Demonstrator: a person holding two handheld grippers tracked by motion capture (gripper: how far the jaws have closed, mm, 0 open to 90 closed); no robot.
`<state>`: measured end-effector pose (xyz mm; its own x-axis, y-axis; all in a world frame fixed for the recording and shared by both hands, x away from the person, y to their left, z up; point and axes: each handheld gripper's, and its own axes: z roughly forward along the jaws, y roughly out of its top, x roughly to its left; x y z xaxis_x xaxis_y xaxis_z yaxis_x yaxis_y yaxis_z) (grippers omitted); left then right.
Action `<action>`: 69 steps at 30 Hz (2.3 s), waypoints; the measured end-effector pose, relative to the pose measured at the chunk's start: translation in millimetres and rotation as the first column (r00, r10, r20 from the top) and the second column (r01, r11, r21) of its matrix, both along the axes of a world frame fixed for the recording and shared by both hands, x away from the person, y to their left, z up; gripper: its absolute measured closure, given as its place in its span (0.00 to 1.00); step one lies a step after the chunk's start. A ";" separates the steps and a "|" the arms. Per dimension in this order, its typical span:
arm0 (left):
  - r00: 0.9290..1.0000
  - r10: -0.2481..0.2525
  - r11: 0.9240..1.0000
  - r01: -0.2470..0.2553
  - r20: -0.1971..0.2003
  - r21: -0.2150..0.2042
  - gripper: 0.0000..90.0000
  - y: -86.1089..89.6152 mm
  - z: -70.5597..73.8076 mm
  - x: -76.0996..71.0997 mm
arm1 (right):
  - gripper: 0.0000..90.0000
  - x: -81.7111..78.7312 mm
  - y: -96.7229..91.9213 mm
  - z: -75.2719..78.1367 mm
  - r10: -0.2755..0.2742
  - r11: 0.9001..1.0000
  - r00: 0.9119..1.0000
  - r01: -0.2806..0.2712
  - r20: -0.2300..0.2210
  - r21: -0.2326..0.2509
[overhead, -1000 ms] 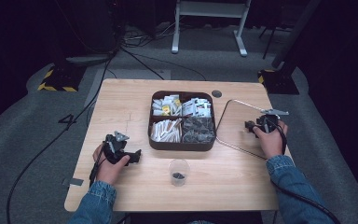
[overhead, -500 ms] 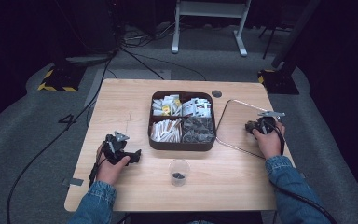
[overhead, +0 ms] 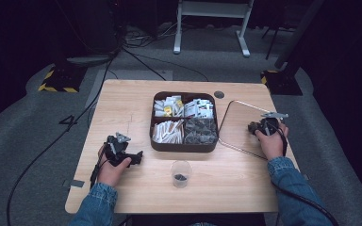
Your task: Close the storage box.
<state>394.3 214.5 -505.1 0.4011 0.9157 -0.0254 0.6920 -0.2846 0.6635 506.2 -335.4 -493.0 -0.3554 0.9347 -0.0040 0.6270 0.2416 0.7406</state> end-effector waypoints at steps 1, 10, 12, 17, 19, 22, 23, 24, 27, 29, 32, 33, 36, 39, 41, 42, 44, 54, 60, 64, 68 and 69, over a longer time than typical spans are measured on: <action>1.000 0.000 1.000 0.000 0.000 0.000 0.00 0.0 0.0 0.0 | 0.65 0.0 0.1 0.0 0.003 1.000 1.000 -0.003 0.002 -0.001; 1.000 0.000 1.000 0.000 0.000 0.000 0.00 0.0 0.0 0.0 | 0.65 -3.1 -2.0 3.5 -0.001 1.000 1.000 0.001 0.009 0.031; 1.000 -0.001 1.000 0.001 -0.001 0.001 0.00 0.1 0.0 0.0 | 0.65 -4.5 -3.1 7.1 -0.002 0.999 1.000 0.002 0.017 0.046; 1.000 0.000 1.000 0.000 0.000 0.000 0.00 0.0 0.0 0.0 | 0.65 -7.6 -7.3 19.4 -0.003 0.998 0.999 0.000 0.046 0.058; 1.000 0.000 1.000 0.000 0.000 0.000 0.00 0.0 0.0 0.0 | 0.65 -9.1 -8.7 24.3 0.000 0.998 0.999 -0.003 0.053 0.066; 1.000 0.000 1.000 0.000 0.000 0.000 0.00 0.0 0.0 0.0 | 0.65 -11.6 -9.2 30.9 0.007 0.997 0.998 -0.012 0.063 0.079; 1.000 0.000 1.000 0.000 0.000 0.000 0.00 0.0 0.0 0.0 | 0.65 -12.7 -9.1 33.3 0.006 0.996 0.998 -0.011 0.065 0.083; 1.000 0.000 1.000 0.000 0.000 0.000 0.00 0.0 0.0 0.0 | 0.65 -13.3 -9.3 35.6 0.008 0.996 0.998 -0.014 0.070 0.084; 1.000 0.001 1.000 -0.001 0.000 0.000 0.00 -0.1 0.0 0.0 | 0.65 -15.1 -8.9 42.8 0.013 0.996 0.997 -0.020 0.078 0.090; 1.000 0.001 1.000 -0.001 0.000 0.000 0.00 -0.1 0.0 -0.1 | 0.65 -15.7 -8.8 47.6 0.016 0.996 0.996 -0.024 0.084 0.091; 1.000 0.000 1.000 0.000 0.000 0.000 0.00 0.0 0.0 0.0 | 0.65 -16.7 -8.4 54.5 0.017 0.995 0.995 -0.027 0.096 0.095; 1.000 0.001 1.000 -0.001 0.000 0.000 0.00 -0.1 0.0 -0.1 | 0.65 -17.0 -8.3 56.8 0.019 0.995 0.995 -0.028 0.100 0.097; 1.000 0.000 1.000 0.000 0.000 0.001 0.00 0.0 0.1 -0.1 | 0.65 -18.1 -7.5 62.3 0.026 0.995 0.994 -0.037 0.110 0.098; 1.000 0.002 1.000 -0.002 0.002 0.001 0.00 0.0 0.0 -0.1 | 0.65 -19.4 -6.1 65.9 0.034 0.994 0.993 -0.045 0.113 0.099; 1.000 0.001 1.000 -0.001 0.000 0.001 0.00 -0.1 0.0 -0.1 | 0.65 -20.5 -4.4 67.7 0.039 0.994 0.993 -0.051 0.116 0.101; 1.000 0.001 1.000 -0.001 0.000 0.001 0.00 0.0 0.0 -0.1 | 0.65 -21.2 -3.4 68.7 0.040 0.994 0.992 -0.052 0.116 0.101; 1.000 0.001 1.000 -0.001 0.000 0.001 0.00 0.0 0.0 -0.1 | 0.65 -22.2 -1.5 70.8 0.045 0.993 0.992 -0.058 0.120 0.101; 1.000 0.003 1.000 -0.003 0.001 0.003 0.00 -0.1 0.1 -0.2 | 0.65 -22.8 18.6 81.5 0.089 0.990 0.988 -0.102 0.130 0.101; 1.000 0.015 1.000 -0.015 0.000 0.005 0.00 -0.7 0.2 -1.1 | 0.65 -23.8 41.3 89.1 0.129 0.986 0.984 -0.140 0.121 0.090; 1.000 0.021 1.000 -0.021 -0.001 0.003 0.00 -1.2 0.1 -1.7 | 0.65 -21.4 60.5 95.4 0.169 0.980 0.977 -0.181 0.128 0.086; 1.000 0.021 1.000 -0.021 -0.001 0.004 0.00 -1.1 0.2 -1.7 | 0.65 -17.7 80.3 101.3 0.214 0.971 0.967 -0.226 0.135 0.081; 1.000 0.022 1.000 -0.022 -0.002 0.004 0.00 -1.1 0.2 -1.9 | 0.65 -16.6 85.3 102.5 0.226 0.968 0.964 -0.238 0.138 0.081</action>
